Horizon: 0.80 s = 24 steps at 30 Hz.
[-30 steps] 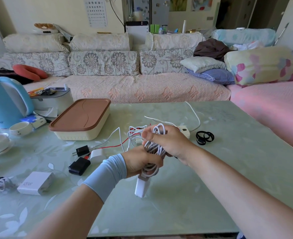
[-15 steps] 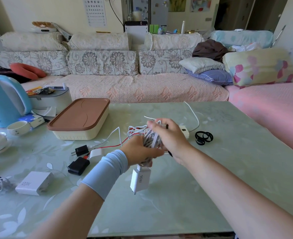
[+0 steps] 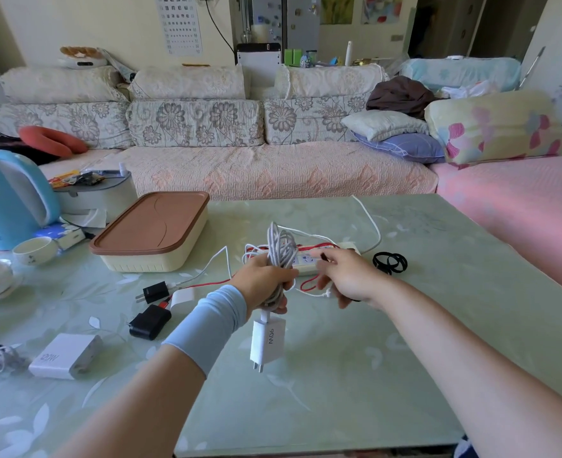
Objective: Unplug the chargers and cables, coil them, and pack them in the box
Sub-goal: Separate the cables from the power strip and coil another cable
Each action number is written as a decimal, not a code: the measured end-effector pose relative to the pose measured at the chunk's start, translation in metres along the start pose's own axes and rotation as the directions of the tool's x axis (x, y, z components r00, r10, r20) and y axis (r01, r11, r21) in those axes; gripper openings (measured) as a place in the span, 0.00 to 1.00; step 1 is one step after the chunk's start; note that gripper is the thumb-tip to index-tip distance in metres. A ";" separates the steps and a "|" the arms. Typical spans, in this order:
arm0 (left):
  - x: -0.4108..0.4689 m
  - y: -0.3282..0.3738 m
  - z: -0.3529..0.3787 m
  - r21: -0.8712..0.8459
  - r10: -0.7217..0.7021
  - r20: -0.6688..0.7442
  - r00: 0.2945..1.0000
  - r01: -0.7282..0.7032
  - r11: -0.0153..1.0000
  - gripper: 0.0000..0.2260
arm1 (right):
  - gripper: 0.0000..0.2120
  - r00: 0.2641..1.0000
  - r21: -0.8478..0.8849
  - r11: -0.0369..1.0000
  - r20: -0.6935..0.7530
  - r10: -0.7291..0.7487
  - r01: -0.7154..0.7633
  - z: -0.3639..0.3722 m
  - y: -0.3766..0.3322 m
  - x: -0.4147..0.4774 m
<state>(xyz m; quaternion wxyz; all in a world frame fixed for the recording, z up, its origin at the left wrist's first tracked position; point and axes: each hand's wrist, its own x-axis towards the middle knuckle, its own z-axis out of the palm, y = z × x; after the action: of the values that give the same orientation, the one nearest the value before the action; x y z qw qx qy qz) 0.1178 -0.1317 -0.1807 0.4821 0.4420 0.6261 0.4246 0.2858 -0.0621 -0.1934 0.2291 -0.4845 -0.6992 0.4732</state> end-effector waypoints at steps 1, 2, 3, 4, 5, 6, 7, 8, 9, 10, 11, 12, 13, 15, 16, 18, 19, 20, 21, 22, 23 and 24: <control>0.003 0.002 0.005 0.056 0.011 -0.007 1.000 -0.010 0.998 0.03 | 0.08 1.000 -0.082 0.996 -0.001 0.029 -0.029 -0.006 0.008 0.003; 0.006 0.003 0.011 0.097 0.023 -0.010 1.000 -0.022 0.995 0.04 | 0.08 0.998 -0.165 0.985 0.017 0.055 -0.052 -0.012 0.016 0.005; 0.010 0.005 0.018 0.126 0.035 -0.012 0.999 -0.033 0.991 0.04 | 0.09 0.997 -0.242 0.969 0.033 0.064 -0.054 -0.018 0.022 0.005; 0.014 0.007 0.024 0.155 0.046 -0.015 0.999 -0.043 0.987 0.04 | 0.09 0.998 -0.309 0.950 0.031 0.053 -0.041 -0.026 0.026 0.006; 0.017 0.009 0.031 0.183 0.056 -0.022 0.998 -0.051 0.982 0.04 | 0.10 1.000 -0.334 0.942 0.007 0.028 -0.024 -0.034 0.030 0.007; 0.021 0.011 0.037 0.207 0.063 -0.028 0.998 -0.055 0.977 0.05 | 0.08 0.999 -0.308 0.951 -0.044 0.017 -0.029 -0.044 0.033 0.009; 0.026 0.011 0.042 0.221 0.067 -0.029 0.997 -0.059 0.974 0.05 | 0.06 0.993 -0.241 0.970 -0.118 0.007 -0.035 -0.054 0.036 0.011; 0.030 0.012 0.047 0.222 0.068 -0.027 0.997 -0.060 0.973 0.05 | 0.06 0.979 -0.190 0.981 -0.205 -0.004 -0.036 -0.066 0.041 0.017; 0.034 0.013 0.052 0.216 0.066 -0.021 0.998 -0.060 0.975 0.06 | 0.08 0.956 -0.202 0.978 -0.294 -0.018 -0.044 -0.077 0.047 0.022; 0.039 0.013 0.056 0.208 0.063 -0.013 0.998 -0.059 0.976 0.08 | 0.10 0.930 -0.293 0.954 -0.365 -0.047 -0.066 -0.087 0.054 0.026; 0.043 0.012 0.060 0.197 0.059 -0.006 0.998 -0.057 0.979 0.09 | 0.11 0.907 -0.400 0.911 -0.414 -0.079 -0.103 -0.095 0.061 0.031; 0.047 0.011 0.064 0.176 0.054 0.000 0.999 -0.053 0.983 0.09 | 0.13 0.893 -0.486 0.863 -0.439 -0.102 -0.140 -0.101 0.070 0.035; 0.051 0.011 0.067 0.146 0.047 0.007 0.999 -0.048 0.988 0.09 | 0.13 0.890 -0.542 0.825 -0.440 -0.116 -0.160 -0.106 0.077 0.038; 0.059 0.010 0.073 0.090 0.033 0.023 0.999 -0.035 0.995 0.08 | 0.12 0.910 -0.607 0.777 -0.398 -0.116 -0.167 -0.111 0.091 0.046; 0.064 0.010 0.075 0.080 0.024 0.029 0.999 -0.026 0.996 0.07 | 0.12 0.923 -0.634 0.754 -0.370 -0.103 -0.170 -0.111 0.096 0.051; 0.071 0.009 0.078 0.075 0.001 0.030 1.000 -0.003 0.997 0.06 | 0.14 0.938 -0.671 0.719 -0.337 -0.079 -0.180 -0.110 0.104 0.060; 0.074 0.009 0.080 0.076 -0.010 0.025 1.000 0.008 0.997 0.08 | 0.15 0.942 -0.683 0.706 -0.328 -0.068 -0.187 -0.108 0.106 0.063; 0.076 0.009 0.082 0.081 -0.018 0.021 1.000 0.017 0.997 0.10 | 0.14 0.946 -0.691 0.696 -0.321 -0.055 -0.194 -0.106 0.105 0.065; 0.077 0.009 0.084 0.087 -0.024 0.018 1.000 0.022 0.996 0.12 | 0.14 0.947 -0.677 0.705 -0.321 -0.022 -0.213 -0.104 0.102 0.065; 0.076 0.010 0.085 0.095 -0.028 0.018 0.999 0.026 0.995 0.13 | 0.13 0.947 -0.659 0.714 -0.321 0.019 -0.237 -0.103 0.100 0.067; 0.076 0.010 0.087 0.105 -0.031 0.020 0.999 0.028 0.994 0.14 | 0.12 0.945 -0.636 0.725 -0.320 0.064 -0.265 -0.102 0.097 0.067; 0.074 0.010 0.088 0.114 -0.029 0.021 0.999 0.026 0.993 0.14 | 0.11 0.945 -0.627 0.727 -0.311 0.098 -0.281 -0.101 0.095 0.067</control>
<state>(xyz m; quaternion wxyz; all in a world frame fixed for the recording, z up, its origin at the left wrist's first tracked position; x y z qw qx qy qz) 0.1944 -0.0483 -0.2034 0.4689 0.4650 0.6498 0.3764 0.3794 0.0501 -0.2413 0.0805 -0.6604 -0.7317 0.1481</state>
